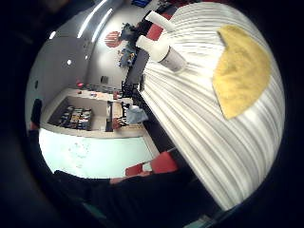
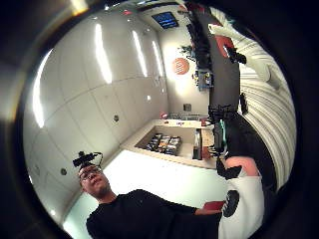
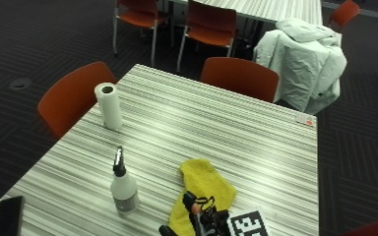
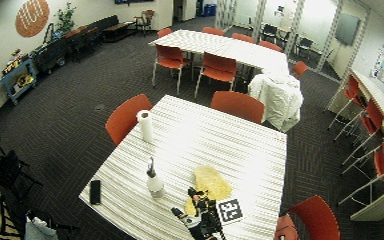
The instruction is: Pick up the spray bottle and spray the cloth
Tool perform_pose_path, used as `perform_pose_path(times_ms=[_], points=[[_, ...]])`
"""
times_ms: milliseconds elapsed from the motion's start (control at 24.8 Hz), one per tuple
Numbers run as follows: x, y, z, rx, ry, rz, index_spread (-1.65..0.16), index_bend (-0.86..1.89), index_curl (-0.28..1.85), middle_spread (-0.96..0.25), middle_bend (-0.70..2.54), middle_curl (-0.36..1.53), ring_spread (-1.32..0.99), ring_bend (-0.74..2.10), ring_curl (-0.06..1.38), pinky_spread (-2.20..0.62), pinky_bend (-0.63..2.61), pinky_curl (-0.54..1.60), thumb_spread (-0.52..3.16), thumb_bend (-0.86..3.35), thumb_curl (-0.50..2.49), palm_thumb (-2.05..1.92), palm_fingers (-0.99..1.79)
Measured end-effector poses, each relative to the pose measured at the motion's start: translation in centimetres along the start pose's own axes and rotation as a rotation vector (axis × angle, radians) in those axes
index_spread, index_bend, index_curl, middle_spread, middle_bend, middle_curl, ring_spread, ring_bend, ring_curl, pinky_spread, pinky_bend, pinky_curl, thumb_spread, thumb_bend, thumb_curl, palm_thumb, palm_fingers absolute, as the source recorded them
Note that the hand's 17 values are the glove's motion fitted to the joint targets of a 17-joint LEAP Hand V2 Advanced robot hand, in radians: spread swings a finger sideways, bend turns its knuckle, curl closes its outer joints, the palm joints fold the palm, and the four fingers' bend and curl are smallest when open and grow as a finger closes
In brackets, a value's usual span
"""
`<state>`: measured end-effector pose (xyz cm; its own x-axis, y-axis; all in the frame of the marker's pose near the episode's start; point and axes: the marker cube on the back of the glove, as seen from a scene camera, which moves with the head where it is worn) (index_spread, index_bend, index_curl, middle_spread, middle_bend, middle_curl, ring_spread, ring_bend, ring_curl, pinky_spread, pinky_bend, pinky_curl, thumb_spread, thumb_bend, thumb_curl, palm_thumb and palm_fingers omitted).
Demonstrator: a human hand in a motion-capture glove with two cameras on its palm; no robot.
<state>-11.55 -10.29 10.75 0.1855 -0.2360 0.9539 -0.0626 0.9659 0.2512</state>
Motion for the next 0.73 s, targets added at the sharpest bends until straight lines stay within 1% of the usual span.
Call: perform_pose_path(times_ms=[242, 524, 726], points=[[-1.6, 2.0, 0.1, -0.006, -0.015, 0.016, -0.29, 0.16, 0.39, 0.05, 0.19, 0.44, 0.12, 0.20, 0.44, 0.19, 0.22, 0.35, 1.03, -0.02, 0.62, 1.00, 0.24], [-1.7, 0.2, 1.8, -0.050, -0.023, -0.018, -0.30, 0.17, 0.38, 0.05, 0.19, 0.43, 0.12, 0.19, 0.42, 0.19, 0.20, 0.35, 1.04, -0.02, 0.60, 1.00, 0.25], [-2.0, 0.3, 2.9, -0.090, -0.037, -0.044, -0.29, 0.18, 0.38, 0.05, 0.18, 0.42, 0.13, 0.19, 0.41, 0.19, 0.19, 0.35, 1.04, -0.02, 0.59, 1.00, 0.26]])
